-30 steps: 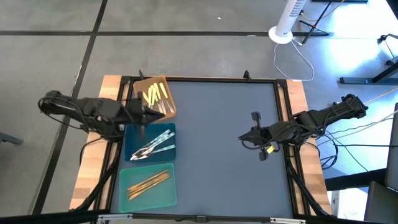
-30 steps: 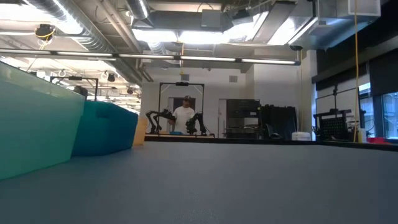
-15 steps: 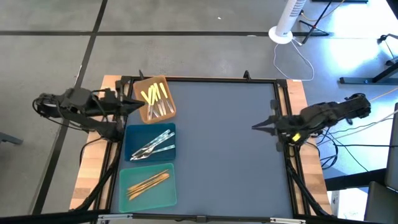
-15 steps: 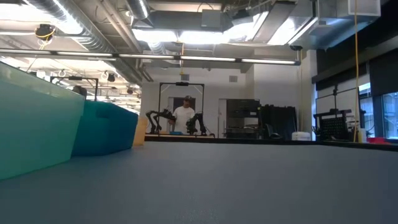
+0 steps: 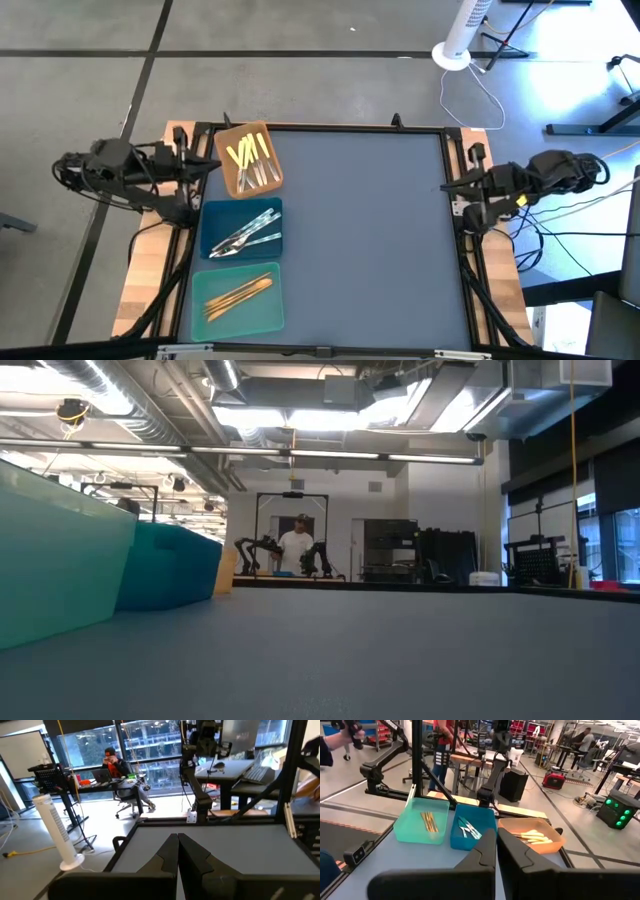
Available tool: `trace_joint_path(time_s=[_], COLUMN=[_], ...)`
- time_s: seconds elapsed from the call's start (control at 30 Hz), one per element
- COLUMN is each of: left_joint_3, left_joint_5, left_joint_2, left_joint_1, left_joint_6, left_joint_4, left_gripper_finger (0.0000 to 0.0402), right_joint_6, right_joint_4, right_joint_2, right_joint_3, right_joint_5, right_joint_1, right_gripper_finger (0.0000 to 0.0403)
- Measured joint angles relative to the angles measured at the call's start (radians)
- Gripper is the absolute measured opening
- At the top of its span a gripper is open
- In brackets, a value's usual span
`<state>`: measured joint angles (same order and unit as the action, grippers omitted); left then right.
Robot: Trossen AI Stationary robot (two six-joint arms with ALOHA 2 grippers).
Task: Sort silverware by color (type)
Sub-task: Return to Home Position
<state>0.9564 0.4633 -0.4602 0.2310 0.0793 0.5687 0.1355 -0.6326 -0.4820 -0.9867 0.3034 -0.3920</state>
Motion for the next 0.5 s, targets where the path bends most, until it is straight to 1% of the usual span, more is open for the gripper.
trace_joint_path(time_s=[0.13, 0.23, 0.33, 0.5], left_joint_3=[-0.039, -0.097, -0.173, -0.286], left_joint_5=[0.0, 0.023, 0.058, 0.062], left_joint_2=[0.021, 0.049, 0.089, 0.202], left_joint_1=[0.0, 0.0, 0.0, 0.0], left_joint_6=[0.01, 0.003, -0.002, 0.003], left_joint_4=[-0.002, -0.004, -0.067, -0.127], left_gripper_finger=[0.0, 0.0, 0.0, 0.0], right_joint_6=[0.0, 0.0, 0.004, 0.007], right_joint_4=[-0.054, -0.087, -0.073, -0.036], right_joint_2=[0.046, 0.073, 0.106, 0.182], right_joint_3=[0.0, 0.001, 0.022, 0.105], right_joint_5=[0.005, 0.03, 0.037, 0.055], right_joint_1=[0.0, 0.0, 0.0, 0.0], right_gripper_finger=[0.0005, 0.0005, 0.0005, 0.0005])
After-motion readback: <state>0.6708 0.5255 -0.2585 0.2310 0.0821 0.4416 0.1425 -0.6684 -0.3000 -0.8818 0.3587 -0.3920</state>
